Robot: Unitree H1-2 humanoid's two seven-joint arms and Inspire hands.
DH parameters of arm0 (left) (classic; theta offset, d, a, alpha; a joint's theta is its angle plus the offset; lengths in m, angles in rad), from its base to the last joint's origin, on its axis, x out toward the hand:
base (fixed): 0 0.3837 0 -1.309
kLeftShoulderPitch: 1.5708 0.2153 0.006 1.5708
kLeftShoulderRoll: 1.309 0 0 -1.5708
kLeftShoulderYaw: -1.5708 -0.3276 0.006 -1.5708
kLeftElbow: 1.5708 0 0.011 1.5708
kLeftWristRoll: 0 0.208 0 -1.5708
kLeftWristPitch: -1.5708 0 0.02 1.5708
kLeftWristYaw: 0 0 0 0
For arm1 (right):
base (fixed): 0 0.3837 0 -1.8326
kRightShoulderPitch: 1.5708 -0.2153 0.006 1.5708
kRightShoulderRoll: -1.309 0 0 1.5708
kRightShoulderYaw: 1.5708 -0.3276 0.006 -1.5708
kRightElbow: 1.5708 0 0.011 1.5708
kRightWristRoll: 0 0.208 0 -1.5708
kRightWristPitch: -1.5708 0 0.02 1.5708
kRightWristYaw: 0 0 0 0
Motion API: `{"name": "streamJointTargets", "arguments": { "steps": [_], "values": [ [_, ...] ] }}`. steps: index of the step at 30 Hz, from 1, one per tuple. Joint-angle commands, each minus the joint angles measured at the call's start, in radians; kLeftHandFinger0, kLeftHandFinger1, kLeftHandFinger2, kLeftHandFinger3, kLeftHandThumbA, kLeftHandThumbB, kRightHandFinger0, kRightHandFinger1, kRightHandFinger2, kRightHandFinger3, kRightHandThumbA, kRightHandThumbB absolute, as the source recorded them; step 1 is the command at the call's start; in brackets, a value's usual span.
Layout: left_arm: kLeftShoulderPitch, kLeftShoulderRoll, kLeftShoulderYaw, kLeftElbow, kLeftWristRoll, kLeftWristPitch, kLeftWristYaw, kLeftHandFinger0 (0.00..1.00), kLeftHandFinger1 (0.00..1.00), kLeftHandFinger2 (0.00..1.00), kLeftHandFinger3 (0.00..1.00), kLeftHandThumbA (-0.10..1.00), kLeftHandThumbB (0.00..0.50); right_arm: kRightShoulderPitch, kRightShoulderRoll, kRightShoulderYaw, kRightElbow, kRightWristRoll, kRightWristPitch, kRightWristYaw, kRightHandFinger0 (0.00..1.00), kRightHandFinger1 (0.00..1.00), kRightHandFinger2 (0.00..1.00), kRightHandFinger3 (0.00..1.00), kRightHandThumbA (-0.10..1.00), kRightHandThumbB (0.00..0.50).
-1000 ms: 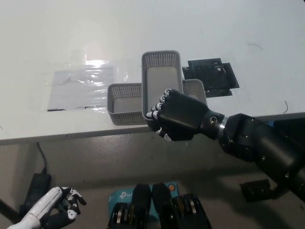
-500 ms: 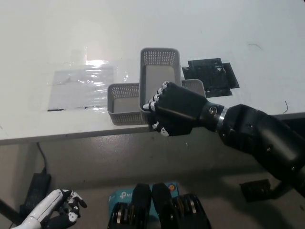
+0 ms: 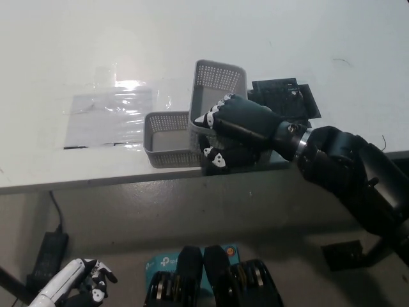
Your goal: The robot uses its right hand to pick up the grey box kept on the middle on the desk and place it on top of another box next to it in a right angle
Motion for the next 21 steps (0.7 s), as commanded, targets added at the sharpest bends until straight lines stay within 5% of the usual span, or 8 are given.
{"name": "streamJointTargets", "arguments": {
  "steps": [1,12,13,14,15,17,18,21],
  "values": [
    [0.002,0.005,0.003,-0.021,0.006,-0.018,0.006,0.29,0.29,0.36,0.45,0.05,0.311,-0.051,-0.011,0.013,-0.014,0.014,0.0,-0.004,0.0,0.09,0.59,0.67,-0.1,0.018],
    [0.011,0.009,0.006,-0.029,0.01,-0.025,0.005,0.27,0.28,0.35,0.45,0.04,0.316,-0.077,-0.048,0.158,0.056,-0.151,0.0,-0.222,0.0,0.29,0.73,0.69,-0.1,0.051],
    [0.01,0.012,0.003,-0.038,0.022,-0.023,0.008,0.29,0.3,0.37,0.47,0.03,0.311,-0.08,-0.049,0.157,0.073,-0.212,0.0,-0.232,0.07,0.37,0.71,0.72,-0.1,0.058],
    [0.011,0.012,0.005,-0.038,0.018,-0.026,0.007,0.29,0.3,0.38,0.48,0.03,0.306,-0.073,-0.048,0.134,0.066,-0.277,0.0,-0.197,0.24,0.52,0.75,0.87,-0.1,0.047],
    [0.011,0.013,0.006,-0.04,0.018,-0.026,0.006,0.29,0.3,0.38,0.48,0.02,0.306,-0.073,-0.048,0.132,0.065,-0.284,0.0,-0.197,0.22,0.49,0.69,0.83,-0.1,0.044],
    [0.011,0.014,0.007,-0.037,0.013,-0.037,0.004,0.28,0.29,0.36,0.47,0.02,0.306,-0.07,-0.049,0.132,0.07,-0.327,0.016,-0.206,0.57,0.78,0.86,0.94,-0.09,0.09],
    [0.013,0.01,0.01,-0.042,0.007,-0.025,0.004,0.27,0.28,0.34,0.46,0.01,0.31,-0.068,-0.053,0.138,0.073,-0.36,0.03,-0.212,0.72,1.0,1.0,0.98,0.01,0.117],
    [0.016,0.015,0.002,-0.044,0.027,-0.032,0.007,0.28,0.3,0.36,0.47,0.02,0.307,-0.064,-0.051,0.134,0.088,-0.381,0.019,-0.233,0.75,1.0,1.0,0.99,0.04,0.141]
  ]
}}
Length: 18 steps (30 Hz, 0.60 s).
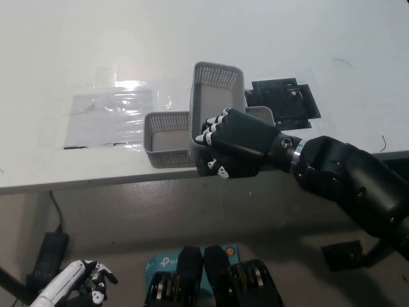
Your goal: The robot uses its right hand to pick up the grey box kept on the middle on the desk and place it on top of another box next to it in a right angle
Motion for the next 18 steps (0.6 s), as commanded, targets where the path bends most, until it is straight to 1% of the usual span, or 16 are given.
{"name": "streamJointTargets", "arguments": {
  "steps": [1,3,5,6,7,8,9,10,11,12,13,15,16,18],
  "values": [
    [0.007,0.013,0.004,-0.03,0.011,-0.031,0.008,0.28,0.3,0.37,0.47,0.01,0.308,-0.04,-0.019,-0.013,0.014,-0.115,0.014,-0.04,0.75,1.0,1.0,0.99,0.06,0.137],
    [0.007,0.014,0.002,-0.031,0.015,-0.027,0.007,0.28,0.3,0.36,0.46,0.01,0.304,-0.037,-0.021,-0.021,0.01,-0.118,0.006,-0.043,0.75,1.0,1.0,0.98,0.07,0.139],
    [0.007,0.011,0.003,-0.03,0.017,-0.03,0.011,0.27,0.28,0.35,0.45,-0.02,0.305,-0.038,-0.022,-0.025,0.016,-0.129,0.001,-0.054,0.77,1.0,1.0,0.97,0.09,0.143],
    [0.007,0.012,0.003,-0.03,0.014,-0.03,0.008,0.26,0.28,0.35,0.45,0.0,0.301,-0.04,-0.025,-0.023,0.013,-0.146,0.004,-0.058,0.9,1.0,1.0,1.0,0.16,0.138],
    [0.006,0.013,0.001,-0.032,0.018,-0.025,0.006,0.26,0.28,0.35,0.45,0.01,0.301,-0.04,-0.027,-0.026,0.011,-0.152,0.003,-0.059,0.97,1.0,1.0,1.0,0.21,0.138],
    [0.006,0.012,0.001,-0.03,0.018,-0.026,0.007,0.26,0.28,0.35,0.45,0.02,0.306,-0.039,-0.028,-0.03,0.007,-0.15,0.003,-0.055,1.0,1.0,1.0,1.0,0.29,0.142],
    [0.006,0.013,0.002,-0.028,0.016,-0.033,0.006,0.25,0.27,0.34,0.46,0.02,0.303,-0.036,-0.027,-0.039,-0.004,-0.141,0.009,-0.038,1.0,1.0,1.0,1.0,0.34,0.156],
    [0.006,0.012,0.002,-0.031,0.019,-0.026,0.007,0.25,0.27,0.33,0.46,0.02,0.311,-0.033,-0.026,-0.045,-0.01,-0.137,0.014,-0.027,1.0,1.0,1.0,1.0,0.37,0.171],
    [0.006,0.009,0.002,-0.033,0.024,-0.016,0.009,0.25,0.27,0.33,0.46,0.02,0.313,-0.028,-0.025,-0.052,-0.024,-0.131,0.026,-0.007,1.0,1.0,1.0,1.0,0.4,0.203],
    [0.006,0.007,0.002,-0.03,0.027,-0.017,0.011,0.26,0.27,0.33,0.46,0.02,0.313,-0.026,-0.025,-0.056,-0.034,-0.134,0.032,0.004,1.0,1.0,1.0,1.0,0.41,0.212],
    [0.005,0.006,0.003,-0.022,0.02,-0.03,0.01,0.24,0.25,0.32,0.45,-0.02,0.311,-0.021,-0.025,-0.065,-0.053,-0.121,0.035,0.024,1.0,1.0,1.0,1.0,0.41,0.275],
    [0.005,0.006,0.004,-0.022,0.021,-0.03,0.01,0.24,0.25,0.31,0.45,-0.02,0.31,-0.019,-0.024,-0.07,-0.056,-0.123,0.034,0.028,1.0,1.0,1.0,1.0,0.41,0.284],
    [0.005,0.005,0.004,-0.023,0.016,-0.028,0.007,0.23,0.25,0.31,0.42,-0.03,0.31,-0.017,-0.025,-0.075,-0.083,-0.117,0.048,0.066,1.0,1.0,1.0,1.0,0.43,0.313],
    [0.009,0.002,0.007,-0.022,0.009,-0.033,0.008,0.25,0.26,0.32,0.42,-0.02,0.314,-0.016,-0.021,-0.08,-0.088,-0.116,0.047,0.076,1.0,1.0,1.0,1.0,0.4,0.331]
  ]
}}
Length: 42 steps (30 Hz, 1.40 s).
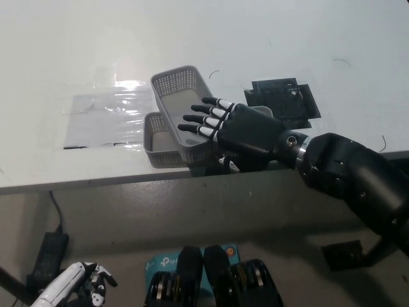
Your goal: The robot uses its right hand to pick up the grey box kept on the middle on the desk and place it on top of another box next to it in a right angle
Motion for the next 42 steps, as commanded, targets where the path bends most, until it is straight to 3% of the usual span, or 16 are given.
{"name": "streamJointTargets", "arguments": {
  "steps": [1,8,11,12,16,19,29,34,36,38,39,40,42],
  "values": [
    [0.003,0.002,0.007,-0.02,-0.01,-0.034,0.007,0.25,0.27,0.32,0.41,-0.02,0.314,-0.023,-0.01,-0.036,-0.042,0.004,0.025,0.052,1.0,1.0,1.0,1.0,0.39,0.33],
    [0.004,-0.004,0.01,0.006,-0.021,-0.066,0.01,0.22,0.23,0.29,0.4,-0.04,0.312,-0.014,-0.011,-0.055,-0.062,0.01,0.019,0.08,1.0,1.0,1.0,1.0,0.35,0.331],
    [0.011,0.001,0.002,0.003,-0.001,-0.066,0.012,0.25,0.26,0.32,0.43,0.01,0.31,0.001,-0.019,-0.069,-0.093,0.022,0.012,0.096,1.0,1.0,1.0,1.0,0.44,0.348],
    [0.009,0.0,0.002,0.005,-0.001,-0.052,0.009,0.27,0.28,0.34,0.45,0.04,0.315,0.013,-0.028,-0.085,-0.132,0.047,0.017,0.121,1.0,1.0,1.0,1.0,0.48,0.388],
    [0.009,-0.002,0.006,-0.013,0.008,-0.009,0.008,0.3,0.3,0.37,0.46,0.04,0.316,0.032,-0.053,-0.123,-0.245,0.1,0.043,0.222,1.0,1.0,1.0,1.0,0.53,0.437],
    [0.001,0.001,0.009,-0.007,0.002,-0.017,0.006,0.29,0.29,0.37,0.48,0.02,0.306,0.06,-0.074,-0.157,-0.328,0.169,0.075,0.301,1.0,1.0,1.0,1.0,0.49,0.469],
    [0.004,-0.005,0.017,0.008,-0.002,-0.029,0.015,0.27,0.27,0.33,0.45,0.04,0.317,0.136,-0.129,-0.199,-0.515,0.287,0.19,0.519,1.0,1.0,1.0,1.0,0.49,0.444],
    [0.002,-0.009,0.015,0.006,0.005,-0.022,0.015,0.29,0.3,0.37,0.46,0.09,0.316,0.14,-0.172,-0.306,-0.646,0.396,0.286,0.572,1.0,1.0,1.0,1.0,0.6,0.404],
    [0.01,-0.006,0.016,0.002,0.01,-0.029,0.019,0.28,0.28,0.35,0.46,0.09,0.318,0.153,-0.181,-0.352,-0.709,0.425,0.372,0.605,1.0,1.0,1.0,1.0,0.65,0.359],
    [0.012,-0.008,0.02,-0.001,0.001,-0.026,0.017,0.28,0.28,0.34,0.46,0.09,0.319,0.187,-0.176,-0.423,-0.784,0.443,0.468,0.608,1.0,1.0,1.0,1.0,0.66,0.343],
    [0.008,-0.006,0.023,0.0,-0.001,-0.025,0.016,0.29,0.29,0.35,0.47,0.09,0.313,0.224,-0.169,-0.471,-0.809,0.466,0.484,0.57,1.0,1.0,1.0,1.0,0.63,0.293],
    [0.009,-0.006,0.023,-0.001,-0.001,-0.022,0.016,0.3,0.3,0.36,0.48,0.09,0.314,0.276,-0.158,-0.519,-0.84,0.476,0.496,0.53,1.0,1.0,1.0,1.0,0.57,0.251],
    [0.013,-0.004,0.03,-0.004,-0.013,-0.017,0.011,0.3,0.29,0.36,0.48,0.09,0.316,0.355,-0.135,-0.563,-0.844,0.49,0.465,0.478,1.0,1.0,1.0,1.0,0.54,0.223]
  ]
}}
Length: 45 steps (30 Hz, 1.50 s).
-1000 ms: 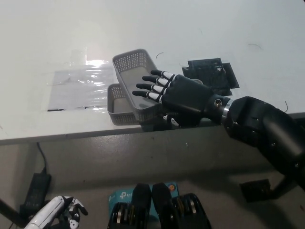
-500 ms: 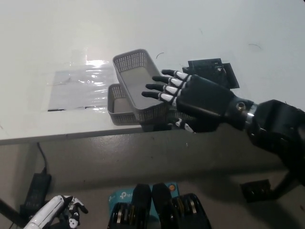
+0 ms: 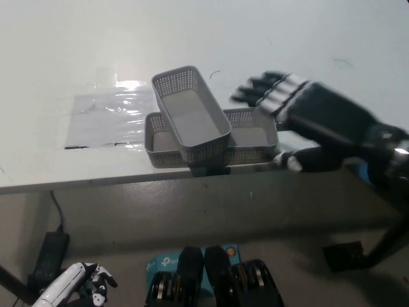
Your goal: The robot uses its right hand to pick up the grey box kept on the middle on the desk and place it on top of another box next to it in a right angle
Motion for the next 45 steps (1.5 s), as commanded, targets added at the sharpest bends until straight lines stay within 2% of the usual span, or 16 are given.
{"name": "streamJointTargets", "arguments": {
  "steps": [1,6,8,10,12,14,16,20,22,23,25,28,31,34,42,45],
  "values": [
    [0.01,0.008,0.019,-0.015,-0.012,-0.004,0.011,0.3,0.3,0.36,0.48,0.1,0.31,0.132,0.02,-0.142,-0.087,0.116,0.108,-0.076,1.0,1.0,1.0,1.0,0.54,0.213],
    [0.014,0.013,0.032,-0.023,-0.016,0.006,0.005,0.32,0.31,0.38,0.49,0.1,0.313,0.317,0.139,-0.25,-0.07,0.159,0.071,-0.183,0.99,1.0,1.0,1.0,0.37,0.209],
    [0.013,0.01,0.036,-0.024,-0.025,0.011,0.001,0.32,0.31,0.38,0.49,0.1,0.312,0.35,0.173,-0.28,-0.056,0.179,0.069,-0.206,0.94,1.0,1.0,1.0,0.33,0.209],
    [0.012,0.006,0.037,-0.021,-0.024,0.011,0.005,0.33,0.32,0.39,0.47,0.12,0.316,0.399,0.241,-0.336,-0.015,0.251,0.047,-0.264,0.83,1.0,1.0,1.0,0.13,0.212],
    [0.012,0.007,0.038,-0.023,-0.027,0.015,0.004,0.39,0.35,0.42,0.48,0.14,0.316,0.423,0.275,-0.367,0.024,0.29,0.012,-0.294,0.76,0.99,1.0,1.0,0.06,0.2],
    [0.012,0.008,0.039,-0.017,-0.032,-0.003,0.004,0.35,0.31,0.38,0.46,0.13,0.317,0.435,0.305,-0.395,0.064,0.31,-0.035,-0.324,0.65,0.87,1.0,1.0,0.02,0.203],
    [0.013,0.006,0.043,-0.024,-0.036,0.017,0.003,0.34,0.31,0.38,0.46,0.11,0.31,0.462,0.341,-0.429,0.128,0.331,-0.082,-0.367,0.41,0.66,0.88,1.0,0.06,0.182],
    [0.013,0.004,0.04,-0.026,-0.028,0.013,0.006,0.35,0.32,0.39,0.49,0.1,0.302,0.491,0.383,-0.472,0.225,0.337,-0.163,-0.446,0.27,0.41,0.67,0.96,0.0,0.17],
    [0.01,-0.005,0.041,-0.026,-0.028,0.021,0.013,0.35,0.32,0.39,0.49,0.1,0.31,0.493,0.403,-0.498,0.277,0.368,-0.188,-0.471,0.27,0.38,0.63,0.93,-0.05,0.17],
    [0.009,-0.006,0.044,-0.019,-0.035,0.017,0.011,0.34,0.31,0.38,0.49,0.11,0.308,0.507,0.436,-0.533,0.321,0.415,-0.186,-0.496,0.29,0.38,0.57,0.88,0.01,0.176],
    [0.008,-0.009,0.042,-0.018,-0.033,0.017,0.012,0.33,0.31,0.37,0.49,0.11,0.309,0.511,0.458,-0.561,0.352,0.461,-0.178,-0.506,0.3,0.38,0.55,0.86,0.03,0.176],
    [0.013,-0.01,0.043,-0.026,-0.032,0.034,0.008,0.36,0.34,0.41,0.51,0.11,0.298,0.532,0.5,-0.598,0.427,0.483,-0.187,-0.544,0.25,0.33,0.47,0.84,0.05,0.14],
    [0.008,-0.011,0.045,-0.019,-0.035,0.028,0.007,0.37,0.34,0.41,0.51,0.11,0.309,0.537,0.519,-0.613,0.461,0.517,-0.163,-0.548,0.29,0.36,0.46,0.82,0.03,0.153],
    [0.004,-0.011,0.043,-0.016,-0.029,0.026,0.009,0.33,0.32,0.39,0.51,0.13,0.316,0.536,0.522,-0.612,0.497,0.526,-0.17,-0.559,0.28,0.37,0.46,0.84,0.02,0.146],
    [0.004,-0.018,0.052,-0.016,-0.035,0.034,0.011,0.31,0.29,0.36,0.5,0.07,0.31,0.545,0.522,-0.591,0.585,0.57,-0.138,-0.562,0.19,0.27,0.39,0.86,0.03,0.149],
    [-0.007,-0.011,0.048,-0.004,-0.024,0.016,0.01,0.33,0.31,0.39,0.51,0.1,0.303,0.544,0.495,-0.546,0.608,0.514,-0.12,-0.557,0.13,0.2,0.35,0.87,0.09,0.158]
  ]
}}
